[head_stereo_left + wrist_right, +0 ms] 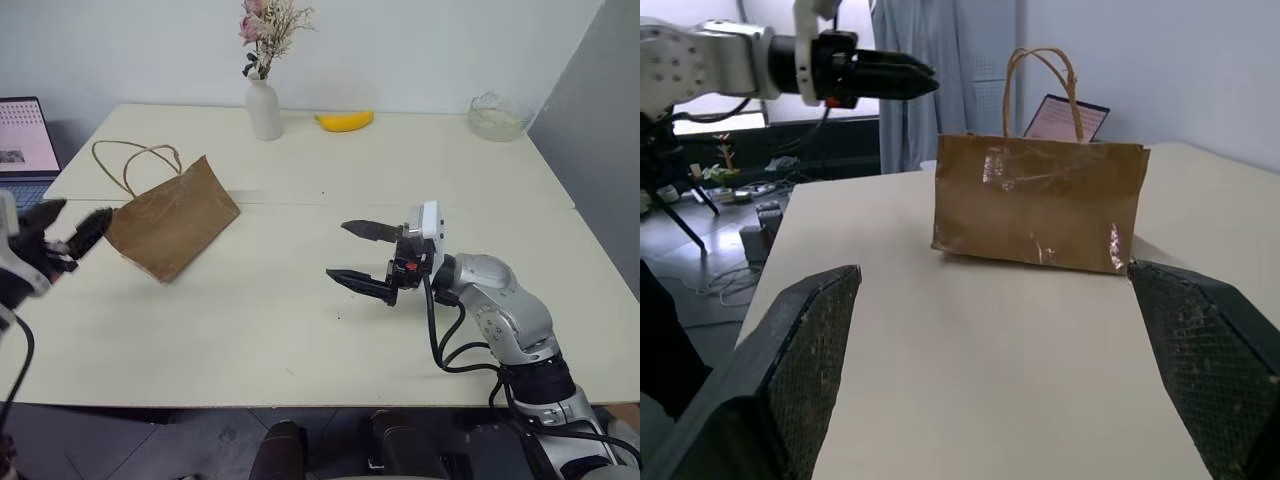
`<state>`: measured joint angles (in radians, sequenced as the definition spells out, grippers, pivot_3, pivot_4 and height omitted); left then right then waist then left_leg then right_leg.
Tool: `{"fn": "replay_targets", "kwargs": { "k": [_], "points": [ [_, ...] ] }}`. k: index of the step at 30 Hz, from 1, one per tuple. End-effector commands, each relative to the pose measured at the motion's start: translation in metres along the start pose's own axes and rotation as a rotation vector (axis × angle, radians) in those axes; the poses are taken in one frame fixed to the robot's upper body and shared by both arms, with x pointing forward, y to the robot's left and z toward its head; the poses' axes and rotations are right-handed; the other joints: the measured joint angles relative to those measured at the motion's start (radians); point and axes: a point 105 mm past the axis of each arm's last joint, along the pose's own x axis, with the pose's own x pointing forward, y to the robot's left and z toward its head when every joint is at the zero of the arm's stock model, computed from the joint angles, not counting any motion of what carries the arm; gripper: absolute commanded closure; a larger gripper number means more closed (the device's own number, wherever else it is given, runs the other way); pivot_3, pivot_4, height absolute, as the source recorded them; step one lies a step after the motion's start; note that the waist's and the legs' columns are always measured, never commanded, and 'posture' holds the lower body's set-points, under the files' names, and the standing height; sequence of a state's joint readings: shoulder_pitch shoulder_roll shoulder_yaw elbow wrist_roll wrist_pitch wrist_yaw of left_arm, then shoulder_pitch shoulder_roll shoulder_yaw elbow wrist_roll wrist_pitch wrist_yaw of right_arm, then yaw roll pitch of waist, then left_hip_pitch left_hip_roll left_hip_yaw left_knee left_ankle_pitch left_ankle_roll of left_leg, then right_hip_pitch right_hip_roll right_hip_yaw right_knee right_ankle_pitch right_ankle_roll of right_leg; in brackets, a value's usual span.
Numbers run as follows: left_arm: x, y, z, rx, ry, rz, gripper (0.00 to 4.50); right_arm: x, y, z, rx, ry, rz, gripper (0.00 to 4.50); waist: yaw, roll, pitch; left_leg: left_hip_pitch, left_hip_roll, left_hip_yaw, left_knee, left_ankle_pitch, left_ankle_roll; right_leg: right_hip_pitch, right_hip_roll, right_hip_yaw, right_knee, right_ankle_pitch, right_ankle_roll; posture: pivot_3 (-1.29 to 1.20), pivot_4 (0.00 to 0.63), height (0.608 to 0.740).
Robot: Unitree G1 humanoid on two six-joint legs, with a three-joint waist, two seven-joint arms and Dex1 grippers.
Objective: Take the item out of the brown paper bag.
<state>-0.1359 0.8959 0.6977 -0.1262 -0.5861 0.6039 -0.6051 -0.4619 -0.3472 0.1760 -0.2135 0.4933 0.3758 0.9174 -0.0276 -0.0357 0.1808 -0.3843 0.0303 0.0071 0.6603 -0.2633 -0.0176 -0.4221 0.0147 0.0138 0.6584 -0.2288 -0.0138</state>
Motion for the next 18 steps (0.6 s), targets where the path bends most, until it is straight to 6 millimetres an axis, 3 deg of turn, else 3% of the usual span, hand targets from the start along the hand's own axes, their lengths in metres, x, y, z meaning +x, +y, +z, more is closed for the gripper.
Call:
{"fn": "replay_targets", "kwargs": {
  "k": [1, 12, 18],
  "points": [
    [0.013, 0.008, 0.0, 0.001, 0.012, -0.041, 1.15, 0.003, 0.005, 0.016, -0.072, -0.042, 0.031, 0.0, 0.0, 0.001, 0.0, 0.0, 0.0, 0.001, 0.0, 0.0, 0.0, 0.0, 0.0, 0.0, 0.0, 0.0, 0.0, 0.0, 0.15, 0.74],
    [0.047, 0.018, -0.019, 0.034, 0.15, -0.136, 1.15, 0.007, 0.014, 0.033, -0.115, -0.049, 0.047, 0.0, -0.001, 0.0, 0.001, -0.001, 0.001, 0.001, -0.001, 0.0, 0.0, -0.002, 0.0, 0.0, 0.001, 0.001, 0.001, 0.0, 0.15, 0.74],
    [0.065, 0.016, -0.017, 0.06, 0.185, -0.191, 1.15, 0.01, 0.017, 0.041, -0.134, -0.051, 0.061, 0.0, 0.001, 0.0, 0.0, -0.001, 0.0, 0.001, 0.0, 0.0, 0.0, -0.002, 0.0, 0.0, 0.001, 0.001, 0.001, 0.0, 0.15, 0.74]
  ]
}}
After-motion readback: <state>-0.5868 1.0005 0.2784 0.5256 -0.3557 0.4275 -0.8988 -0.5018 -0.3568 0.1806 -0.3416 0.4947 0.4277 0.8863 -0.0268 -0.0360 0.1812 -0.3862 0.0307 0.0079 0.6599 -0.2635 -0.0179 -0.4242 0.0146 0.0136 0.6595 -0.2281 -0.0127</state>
